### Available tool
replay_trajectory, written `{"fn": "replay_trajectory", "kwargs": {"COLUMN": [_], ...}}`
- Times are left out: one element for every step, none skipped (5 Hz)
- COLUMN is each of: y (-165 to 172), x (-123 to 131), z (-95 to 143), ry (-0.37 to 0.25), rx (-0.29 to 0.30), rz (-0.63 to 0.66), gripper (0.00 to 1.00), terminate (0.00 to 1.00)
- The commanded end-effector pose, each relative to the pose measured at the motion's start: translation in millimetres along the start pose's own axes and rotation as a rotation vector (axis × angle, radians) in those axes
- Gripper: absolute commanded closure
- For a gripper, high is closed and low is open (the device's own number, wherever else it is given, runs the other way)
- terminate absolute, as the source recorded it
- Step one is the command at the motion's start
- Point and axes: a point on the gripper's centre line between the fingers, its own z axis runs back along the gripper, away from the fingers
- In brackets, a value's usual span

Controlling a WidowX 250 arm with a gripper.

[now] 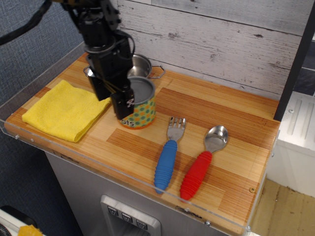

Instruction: Move can directly to the right of silver pot.

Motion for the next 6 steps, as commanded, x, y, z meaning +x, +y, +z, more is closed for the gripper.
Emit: {"fn": "replay_trajectory", "kwargs": {"y": [6.5,3.9,-0.6,-2.9,-7.1,-6.1], "x": [28.1,36.0,43.4,51.6,60.1,63.7], "z": [9.3,8.9,8.3,9.6,10.6,11.3], "ry": [-0.042,-0.046,-0.044,-0.057,-0.074,-0.074], "rx": [0.018,0.017,0.018,0.033,0.036,0.048], "rz": [-0.003,-0.012,-0.030,-0.025,-0.037,-0.028], "gripper": [0.00,0.00,0.00,0.00,0.00,0.00], "terminate": [0.00,0.00,0.00,0.00,0.00,0.00]}}
